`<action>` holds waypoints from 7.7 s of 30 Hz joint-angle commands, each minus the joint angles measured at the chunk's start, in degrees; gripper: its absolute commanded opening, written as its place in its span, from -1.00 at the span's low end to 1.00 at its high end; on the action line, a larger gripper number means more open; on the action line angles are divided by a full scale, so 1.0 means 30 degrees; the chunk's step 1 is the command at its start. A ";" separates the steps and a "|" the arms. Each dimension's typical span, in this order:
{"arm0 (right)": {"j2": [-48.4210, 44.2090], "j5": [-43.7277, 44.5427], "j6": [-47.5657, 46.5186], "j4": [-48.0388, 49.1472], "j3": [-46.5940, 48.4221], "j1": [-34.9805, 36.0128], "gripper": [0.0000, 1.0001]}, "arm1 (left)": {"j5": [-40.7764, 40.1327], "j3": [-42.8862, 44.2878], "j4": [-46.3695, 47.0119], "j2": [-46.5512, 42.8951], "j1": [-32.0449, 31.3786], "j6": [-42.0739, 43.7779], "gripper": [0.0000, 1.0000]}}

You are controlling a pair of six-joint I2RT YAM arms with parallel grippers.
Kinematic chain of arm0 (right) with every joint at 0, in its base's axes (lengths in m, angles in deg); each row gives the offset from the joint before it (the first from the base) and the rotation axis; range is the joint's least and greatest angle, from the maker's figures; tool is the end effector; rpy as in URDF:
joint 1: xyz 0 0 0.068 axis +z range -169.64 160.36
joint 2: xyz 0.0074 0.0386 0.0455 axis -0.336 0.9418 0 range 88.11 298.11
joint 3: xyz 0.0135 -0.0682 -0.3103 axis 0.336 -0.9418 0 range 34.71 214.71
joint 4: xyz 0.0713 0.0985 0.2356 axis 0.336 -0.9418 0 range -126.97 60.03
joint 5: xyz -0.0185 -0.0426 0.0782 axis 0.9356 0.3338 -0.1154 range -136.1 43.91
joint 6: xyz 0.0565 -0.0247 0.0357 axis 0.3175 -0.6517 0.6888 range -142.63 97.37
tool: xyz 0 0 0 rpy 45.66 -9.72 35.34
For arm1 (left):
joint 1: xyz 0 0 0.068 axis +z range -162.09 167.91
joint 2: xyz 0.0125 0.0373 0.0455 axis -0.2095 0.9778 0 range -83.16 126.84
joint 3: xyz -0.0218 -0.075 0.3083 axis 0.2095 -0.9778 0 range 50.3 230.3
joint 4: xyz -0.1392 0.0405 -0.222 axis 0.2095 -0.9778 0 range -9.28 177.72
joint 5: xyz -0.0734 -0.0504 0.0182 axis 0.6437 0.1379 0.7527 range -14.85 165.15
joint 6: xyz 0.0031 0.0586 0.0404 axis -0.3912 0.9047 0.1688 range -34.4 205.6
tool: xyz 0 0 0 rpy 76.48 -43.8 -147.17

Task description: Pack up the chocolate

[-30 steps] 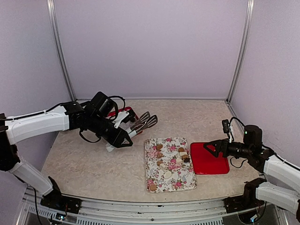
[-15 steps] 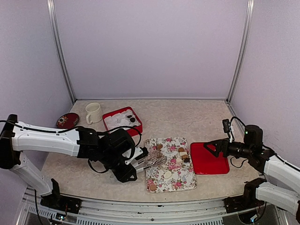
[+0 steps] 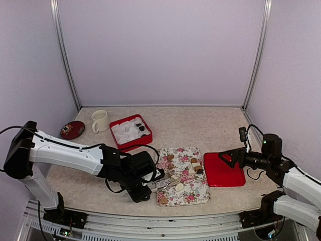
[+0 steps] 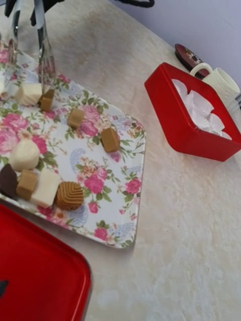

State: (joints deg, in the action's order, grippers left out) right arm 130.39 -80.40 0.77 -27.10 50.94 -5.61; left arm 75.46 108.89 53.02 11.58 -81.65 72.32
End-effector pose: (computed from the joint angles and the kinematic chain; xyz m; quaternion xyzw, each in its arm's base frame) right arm 0.1402 0.0691 0.2188 -0.0967 0.8082 0.4020 0.4194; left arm 0.1133 -0.3052 0.1994 0.4654 0.8693 -0.1122 0.1230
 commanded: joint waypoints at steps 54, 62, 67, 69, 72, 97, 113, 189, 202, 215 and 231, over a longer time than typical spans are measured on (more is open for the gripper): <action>0.0635 -0.0075 -0.0094 0.0632 -0.0136 -0.0359 1.00 | 0.6166 -0.0606 0.1061 -0.5346 1.5441 0.0612 -0.50; 0.0935 -0.0058 -0.0192 0.0728 -0.0094 -0.0351 1.00 | 0.7395 -0.0505 0.1239 -0.3364 1.5423 0.0713 -0.49; 0.0992 -0.0064 -0.0197 0.0818 -0.0106 -0.0355 1.00 | 0.7643 -0.0435 0.1058 -0.2808 1.5408 0.0823 -0.49; 0.1048 -0.0079 -0.0168 0.0878 -0.0147 -0.0364 1.00 | 0.7780 -0.0402 0.0986 -0.2584 1.5351 0.0965 -0.48; 0.1182 -0.0108 -0.0149 0.0960 -0.0081 -0.0365 1.00 | 0.8098 -0.0366 0.0950 -0.2153 1.5248 0.1017 -0.45; 0.1139 0.0068 -0.0254 0.0846 -0.0165 -0.0365 1.00 | 0.8084 0.0266 0.1068 -0.1787 1.4839 0.1171 -0.24; 0.1062 -0.0142 -0.0124 0.0921 -0.0157 -0.0367 1.00 | 0.5289 0.0819 0.0377 -0.5146 1.0034 0.2065 -0.23; 0.0576 -0.0137 -0.0032 0.0670 -0.0283 -0.0351 1.00 | 0.3170 -0.0806 0.2814 -0.5157 0.5948 0.2520 -0.61; 0.0627 -0.0096 -0.0065 0.0694 -0.0272 -0.0365 1.00 | 0.7542 -0.1292 0.2576 -0.5297 1.5471 0.1727 -0.60; 0.0772 0.0003 -0.0209 0.0710 -0.0302 -0.0352 1.00 | 0.6228 -0.0326 0.2230 -0.1956 1.6010 0.1256 -0.58; 0.1223 0.0082 -0.0333 0.1043 -0.0459 -0.0366 1.00 | 0.5805 0.1508 0.2054 0.0262 1.6009 0.1579 -0.48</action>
State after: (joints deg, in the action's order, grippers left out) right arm 133.60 -80.36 0.64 -25.39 50.26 -5.94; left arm 93.54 110.66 58.55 11.10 -33.96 76.46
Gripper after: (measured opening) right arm 0.999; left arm 0.291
